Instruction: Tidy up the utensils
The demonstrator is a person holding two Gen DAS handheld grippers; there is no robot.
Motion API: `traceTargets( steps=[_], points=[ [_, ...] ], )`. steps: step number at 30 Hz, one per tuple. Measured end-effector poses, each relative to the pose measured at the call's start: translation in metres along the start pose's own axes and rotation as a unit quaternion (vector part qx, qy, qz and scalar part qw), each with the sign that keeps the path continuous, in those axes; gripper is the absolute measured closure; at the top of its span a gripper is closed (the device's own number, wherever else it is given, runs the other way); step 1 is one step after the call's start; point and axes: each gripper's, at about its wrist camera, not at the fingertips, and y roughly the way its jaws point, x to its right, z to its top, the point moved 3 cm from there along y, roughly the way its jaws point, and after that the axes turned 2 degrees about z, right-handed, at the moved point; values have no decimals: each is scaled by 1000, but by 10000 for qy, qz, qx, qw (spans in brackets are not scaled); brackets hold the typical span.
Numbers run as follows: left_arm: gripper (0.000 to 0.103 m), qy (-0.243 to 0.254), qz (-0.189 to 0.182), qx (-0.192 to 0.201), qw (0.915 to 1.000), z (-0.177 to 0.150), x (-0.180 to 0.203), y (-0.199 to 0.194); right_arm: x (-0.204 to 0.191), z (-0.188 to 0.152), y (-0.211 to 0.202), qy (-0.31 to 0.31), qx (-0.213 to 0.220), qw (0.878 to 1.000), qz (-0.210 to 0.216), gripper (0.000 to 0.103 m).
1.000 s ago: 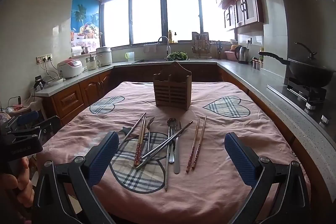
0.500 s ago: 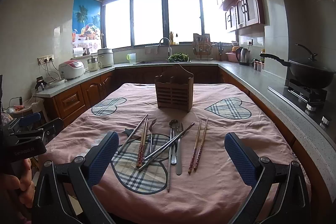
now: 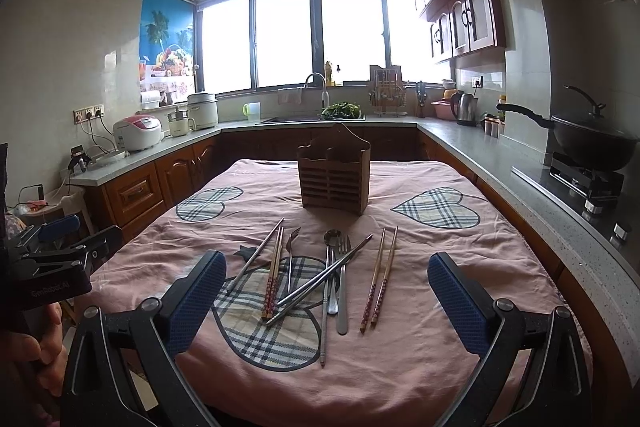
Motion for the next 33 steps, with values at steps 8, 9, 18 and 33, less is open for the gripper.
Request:
traceTargets(
  steps=[8,9,18,33],
  points=[
    [0,-15,-3,10,10000,-1,-1,0,0,1,0,3,-5,10000,14,1],
    [0,-16,-1,10,10000,-1,-1,0,0,1,0,-2,-3,10000,15,1],
    [0,-7,-4,20,10000,0,0,0,-2,2,0,-14,3,10000,32,1],
    [0,-21,-13,2,10000,0,0,1,-3,3,1,-13,-12,10000,35,1]
  ],
)
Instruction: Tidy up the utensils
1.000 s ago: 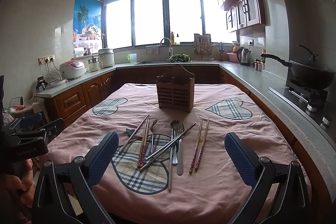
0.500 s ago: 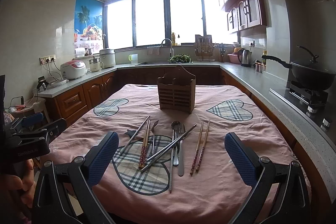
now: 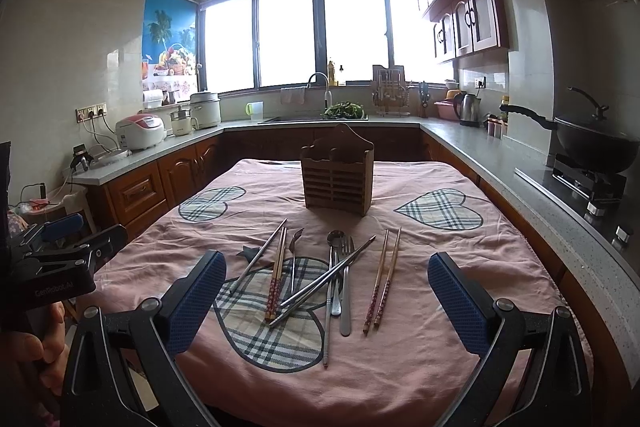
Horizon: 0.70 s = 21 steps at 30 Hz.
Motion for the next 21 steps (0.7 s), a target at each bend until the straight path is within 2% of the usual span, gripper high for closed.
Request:
traceTargets(
  steps=[7,17,21],
  points=[
    [0,-35,-53,-187,9998,1,-3,13,1,0,3,20,-30,10000,3,1],
    [0,-161,-408,-928,9947,1,-5,67,21,0,32,258,-361,9990,-2,1],
    [0,-212,-414,-1198,9917,4,-5,96,37,2,53,427,-548,9976,-44,1]
  ],
)
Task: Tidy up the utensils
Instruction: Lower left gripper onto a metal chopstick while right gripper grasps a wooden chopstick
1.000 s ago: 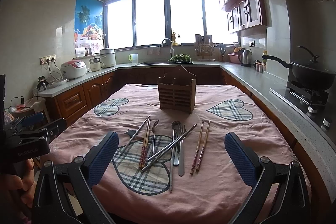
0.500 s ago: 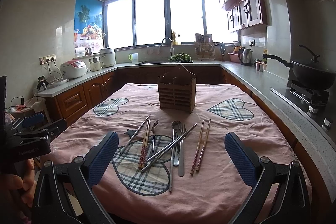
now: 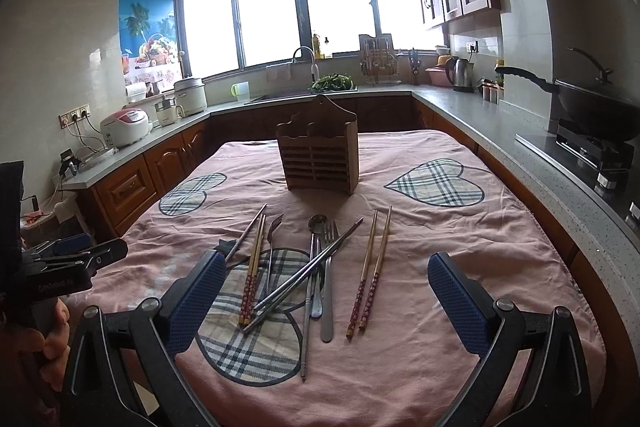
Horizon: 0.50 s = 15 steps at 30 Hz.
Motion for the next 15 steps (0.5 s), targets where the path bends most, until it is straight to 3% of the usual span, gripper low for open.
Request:
traceTargets(
  steps=[15],
  points=[
    [0,57,-36,-590,9982,31,8,83,44,14,77,373,-634,9971,-174,2]
  ],
)
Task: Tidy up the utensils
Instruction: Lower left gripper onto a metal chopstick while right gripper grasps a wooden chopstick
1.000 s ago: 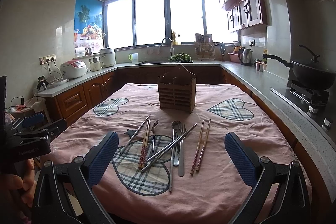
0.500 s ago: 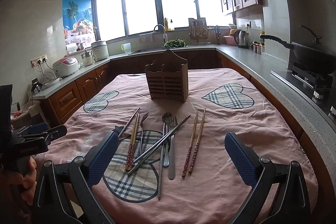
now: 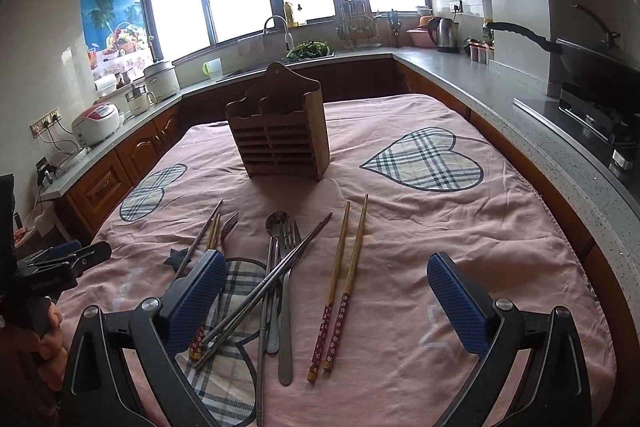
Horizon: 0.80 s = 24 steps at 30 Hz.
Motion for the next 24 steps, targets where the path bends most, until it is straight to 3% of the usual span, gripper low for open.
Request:
traceTargets(
  steps=[8,12,16,19,24],
  points=[
    [3,175,83,-251,9995,25,4,39,15,9,43,155,-441,9989,-34,5],
    [9,224,79,-467,9986,37,6,65,25,16,63,217,-614,9978,-116,17],
    [17,333,46,-702,9970,45,10,91,36,21,85,302,-834,9959,-201,38],
    [24,360,-4,-900,9953,50,14,113,44,24,101,366,-984,9942,-234,48],
    [30,430,7,-1075,9933,59,21,141,53,25,127,489,-1214,9911,-222,55]
  ],
)
